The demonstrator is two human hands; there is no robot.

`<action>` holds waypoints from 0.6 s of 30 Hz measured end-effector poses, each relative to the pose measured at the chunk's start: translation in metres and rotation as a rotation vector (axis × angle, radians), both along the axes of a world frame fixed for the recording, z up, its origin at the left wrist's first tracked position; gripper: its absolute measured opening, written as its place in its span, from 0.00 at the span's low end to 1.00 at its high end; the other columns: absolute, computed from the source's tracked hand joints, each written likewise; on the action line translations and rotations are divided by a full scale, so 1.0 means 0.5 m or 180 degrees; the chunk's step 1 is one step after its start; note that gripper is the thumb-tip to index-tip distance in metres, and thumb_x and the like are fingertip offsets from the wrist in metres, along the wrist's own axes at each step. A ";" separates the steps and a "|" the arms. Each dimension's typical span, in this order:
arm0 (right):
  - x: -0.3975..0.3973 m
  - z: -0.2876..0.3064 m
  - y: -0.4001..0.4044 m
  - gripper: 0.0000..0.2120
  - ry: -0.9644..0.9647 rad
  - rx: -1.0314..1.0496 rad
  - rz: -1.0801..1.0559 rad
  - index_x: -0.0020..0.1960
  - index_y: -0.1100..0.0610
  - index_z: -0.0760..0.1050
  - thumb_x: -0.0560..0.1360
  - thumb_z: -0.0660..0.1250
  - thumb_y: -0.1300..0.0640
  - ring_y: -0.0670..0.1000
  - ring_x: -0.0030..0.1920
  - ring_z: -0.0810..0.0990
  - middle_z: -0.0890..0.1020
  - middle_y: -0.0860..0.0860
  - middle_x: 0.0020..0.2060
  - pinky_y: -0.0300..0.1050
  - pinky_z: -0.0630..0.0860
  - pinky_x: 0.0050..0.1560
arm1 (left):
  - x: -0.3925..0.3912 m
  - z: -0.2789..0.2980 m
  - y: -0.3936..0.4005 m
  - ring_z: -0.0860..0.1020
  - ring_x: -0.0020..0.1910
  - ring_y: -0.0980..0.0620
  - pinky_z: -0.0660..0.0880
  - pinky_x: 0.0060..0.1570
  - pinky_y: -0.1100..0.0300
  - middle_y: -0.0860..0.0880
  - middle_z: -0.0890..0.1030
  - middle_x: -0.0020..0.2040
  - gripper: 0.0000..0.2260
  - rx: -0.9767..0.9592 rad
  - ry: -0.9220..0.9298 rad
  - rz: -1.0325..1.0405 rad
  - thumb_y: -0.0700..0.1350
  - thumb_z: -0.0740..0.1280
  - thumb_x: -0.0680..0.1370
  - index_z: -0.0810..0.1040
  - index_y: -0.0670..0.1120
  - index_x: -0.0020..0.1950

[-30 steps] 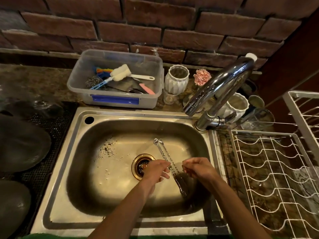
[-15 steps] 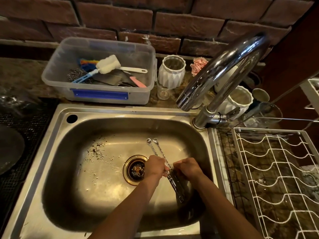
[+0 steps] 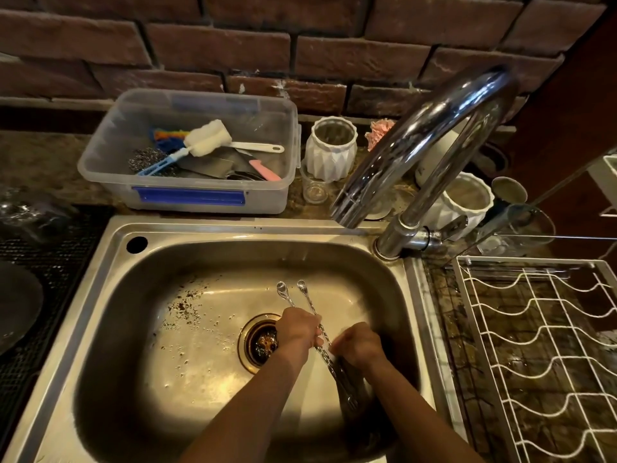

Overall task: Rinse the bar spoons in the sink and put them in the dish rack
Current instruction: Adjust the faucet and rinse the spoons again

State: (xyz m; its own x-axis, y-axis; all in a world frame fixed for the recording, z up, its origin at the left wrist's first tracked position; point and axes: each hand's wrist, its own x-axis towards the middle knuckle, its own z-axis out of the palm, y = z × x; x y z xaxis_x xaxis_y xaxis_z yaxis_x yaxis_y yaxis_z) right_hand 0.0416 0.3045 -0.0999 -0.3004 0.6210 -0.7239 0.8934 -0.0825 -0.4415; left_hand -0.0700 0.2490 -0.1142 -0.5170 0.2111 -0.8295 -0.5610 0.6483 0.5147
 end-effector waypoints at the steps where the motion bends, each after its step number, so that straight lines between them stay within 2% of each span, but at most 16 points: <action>1: 0.002 -0.005 -0.002 0.06 0.0040 0.0013 -0.0034 0.46 0.64 0.85 0.70 0.73 0.64 0.55 0.50 0.85 0.87 0.59 0.48 0.46 0.81 0.54 | 0.002 0.000 0.001 0.70 0.13 0.53 0.67 0.16 0.66 0.43 0.76 0.25 0.09 0.0016 0.0031 0.0005 0.34 0.71 0.75 0.78 0.38 0.35; 4: 0.009 -0.012 -0.007 0.05 0.0169 -0.0024 -0.0148 0.46 0.65 0.84 0.72 0.72 0.65 0.50 0.43 0.82 0.87 0.58 0.46 0.33 0.77 0.38 | 0.011 0.007 -0.002 0.70 0.14 0.55 0.70 0.22 0.65 0.46 0.76 0.25 0.11 0.0087 0.0171 -0.0059 0.36 0.73 0.74 0.77 0.42 0.32; 5: 0.010 -0.007 -0.008 0.05 0.0231 -0.0044 -0.0198 0.46 0.67 0.83 0.72 0.72 0.65 0.50 0.43 0.81 0.86 0.58 0.45 0.30 0.75 0.36 | 0.014 0.011 -0.004 0.71 0.15 0.56 0.70 0.24 0.65 0.47 0.77 0.26 0.12 0.0130 0.0233 -0.0085 0.37 0.73 0.74 0.77 0.43 0.31; 7: 0.014 0.005 -0.012 0.02 0.0430 -0.0173 -0.0312 0.43 0.69 0.81 0.73 0.71 0.69 0.54 0.46 0.81 0.83 0.60 0.42 0.36 0.79 0.47 | 0.018 0.026 -0.007 0.73 0.20 0.55 0.70 0.27 0.65 0.47 0.78 0.28 0.12 0.0210 0.0332 -0.0084 0.39 0.74 0.74 0.77 0.45 0.31; 8: 0.016 0.016 -0.010 0.05 0.0546 -0.0266 -0.0381 0.39 0.67 0.78 0.74 0.69 0.71 0.56 0.46 0.80 0.82 0.60 0.39 0.40 0.79 0.51 | 0.018 0.034 -0.007 0.74 0.23 0.53 0.73 0.31 0.64 0.46 0.79 0.31 0.12 0.0269 0.0369 -0.0050 0.39 0.74 0.73 0.77 0.46 0.32; 10: 0.024 0.045 -0.004 0.12 0.0760 -0.0528 -0.0544 0.36 0.63 0.76 0.75 0.65 0.73 0.55 0.41 0.78 0.79 0.56 0.34 0.38 0.78 0.42 | 0.016 0.054 -0.008 0.76 0.29 0.50 0.77 0.40 0.58 0.43 0.81 0.35 0.11 0.0410 0.0386 0.0020 0.39 0.74 0.74 0.78 0.46 0.33; 12: 0.031 0.082 0.002 0.09 0.0859 -0.0860 -0.0620 0.39 0.62 0.75 0.77 0.62 0.71 0.51 0.34 0.79 0.80 0.52 0.30 0.38 0.76 0.34 | 0.014 0.073 -0.012 0.79 0.34 0.47 0.81 0.46 0.54 0.40 0.82 0.39 0.09 0.0559 0.0252 0.0142 0.37 0.74 0.75 0.79 0.44 0.36; 13: 0.032 0.098 0.001 0.08 0.1009 -0.1095 -0.0787 0.42 0.64 0.74 0.77 0.60 0.72 0.52 0.31 0.79 0.80 0.55 0.30 0.41 0.75 0.31 | 0.014 0.080 -0.015 0.80 0.36 0.45 0.81 0.46 0.53 0.39 0.82 0.41 0.07 0.0675 0.0108 0.0253 0.35 0.73 0.75 0.79 0.42 0.38; 15: 0.037 0.135 0.000 0.07 0.1186 -0.1340 -0.0991 0.47 0.65 0.72 0.77 0.59 0.75 0.56 0.31 0.78 0.80 0.64 0.37 0.46 0.73 0.30 | 0.014 0.103 -0.021 0.82 0.38 0.43 0.83 0.39 0.56 0.36 0.82 0.45 0.03 0.1009 -0.0259 0.0512 0.33 0.70 0.76 0.78 0.38 0.45; 16: 0.040 0.152 -0.003 0.07 0.1209 -0.1400 -0.0987 0.49 0.65 0.72 0.77 0.60 0.74 0.57 0.32 0.79 0.81 0.66 0.40 0.46 0.74 0.30 | 0.015 0.117 -0.025 0.83 0.38 0.43 0.83 0.37 0.58 0.35 0.82 0.45 0.03 0.1159 -0.0406 0.0620 0.31 0.69 0.77 0.77 0.36 0.49; 18: 0.046 0.178 -0.009 0.04 0.1318 -0.1459 -0.0940 0.50 0.66 0.73 0.78 0.62 0.72 0.56 0.32 0.83 0.84 0.63 0.41 0.45 0.79 0.31 | 0.015 0.140 -0.033 0.85 0.37 0.44 0.84 0.39 0.57 0.36 0.83 0.44 0.04 0.1364 -0.0570 0.0792 0.30 0.68 0.77 0.77 0.35 0.51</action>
